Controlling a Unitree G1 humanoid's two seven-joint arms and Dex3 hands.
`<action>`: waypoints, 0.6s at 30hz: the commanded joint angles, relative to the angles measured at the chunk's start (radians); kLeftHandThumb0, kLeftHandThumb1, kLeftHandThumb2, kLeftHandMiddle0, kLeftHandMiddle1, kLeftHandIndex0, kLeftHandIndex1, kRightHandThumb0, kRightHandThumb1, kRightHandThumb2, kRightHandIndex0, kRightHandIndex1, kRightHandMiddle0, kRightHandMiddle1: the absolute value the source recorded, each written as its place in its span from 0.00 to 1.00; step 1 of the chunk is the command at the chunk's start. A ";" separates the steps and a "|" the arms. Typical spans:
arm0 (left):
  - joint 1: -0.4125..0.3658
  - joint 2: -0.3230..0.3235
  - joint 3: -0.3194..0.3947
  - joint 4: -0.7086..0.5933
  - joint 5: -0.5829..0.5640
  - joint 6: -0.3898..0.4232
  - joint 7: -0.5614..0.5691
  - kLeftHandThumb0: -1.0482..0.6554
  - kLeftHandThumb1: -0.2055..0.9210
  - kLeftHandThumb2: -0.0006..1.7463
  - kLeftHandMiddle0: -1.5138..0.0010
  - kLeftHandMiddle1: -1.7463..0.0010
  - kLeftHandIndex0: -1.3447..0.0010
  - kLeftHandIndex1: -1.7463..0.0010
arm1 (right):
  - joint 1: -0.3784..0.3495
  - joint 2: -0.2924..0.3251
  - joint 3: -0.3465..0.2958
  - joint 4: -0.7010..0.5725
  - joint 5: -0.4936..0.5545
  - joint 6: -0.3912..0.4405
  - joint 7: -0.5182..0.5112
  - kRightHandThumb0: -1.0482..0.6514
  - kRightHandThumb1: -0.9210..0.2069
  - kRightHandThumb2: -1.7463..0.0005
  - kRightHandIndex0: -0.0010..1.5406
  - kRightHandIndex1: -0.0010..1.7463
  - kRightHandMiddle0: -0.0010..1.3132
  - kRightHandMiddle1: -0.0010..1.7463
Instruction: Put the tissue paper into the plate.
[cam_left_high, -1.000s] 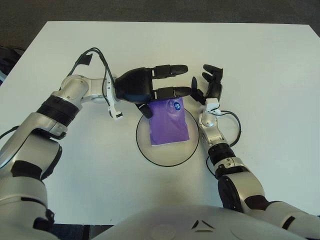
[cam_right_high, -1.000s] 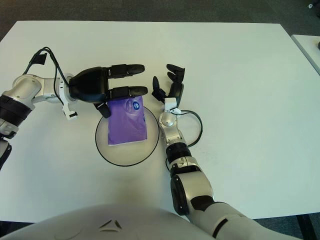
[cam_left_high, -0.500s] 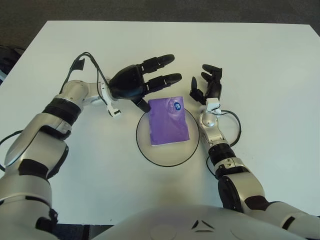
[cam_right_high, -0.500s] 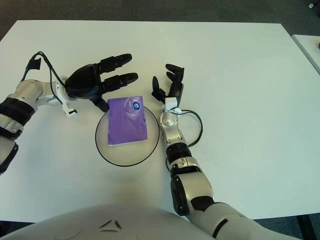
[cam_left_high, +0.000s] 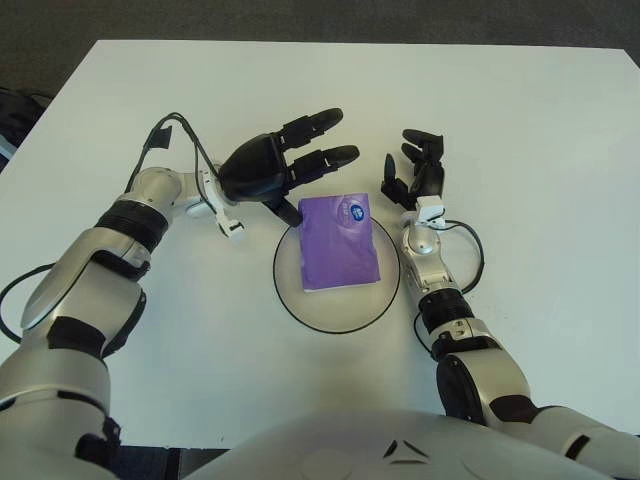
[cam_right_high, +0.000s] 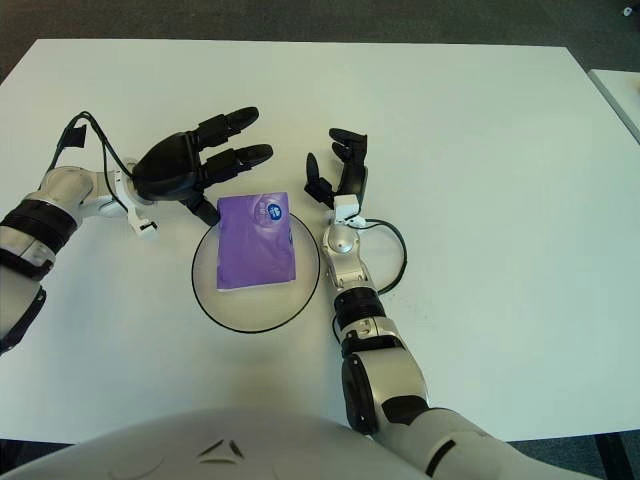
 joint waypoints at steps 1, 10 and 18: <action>-0.008 -0.005 -0.009 0.015 -0.011 0.000 0.023 0.00 1.00 0.42 1.00 1.00 1.00 0.79 | 0.160 -0.004 -0.022 0.074 0.034 0.105 0.015 0.39 0.23 0.52 0.32 0.51 0.08 0.74; -0.013 -0.017 0.010 0.065 -0.054 0.014 -0.003 0.00 1.00 0.41 1.00 1.00 1.00 0.80 | 0.177 -0.001 -0.024 0.030 0.041 0.128 0.049 0.39 0.24 0.51 0.31 0.51 0.08 0.73; 0.001 -0.032 0.053 0.105 -0.152 -0.002 -0.032 0.00 1.00 0.36 1.00 1.00 1.00 0.81 | 0.191 0.001 -0.025 0.011 0.069 0.119 0.091 0.42 0.23 0.50 0.29 0.53 0.08 0.73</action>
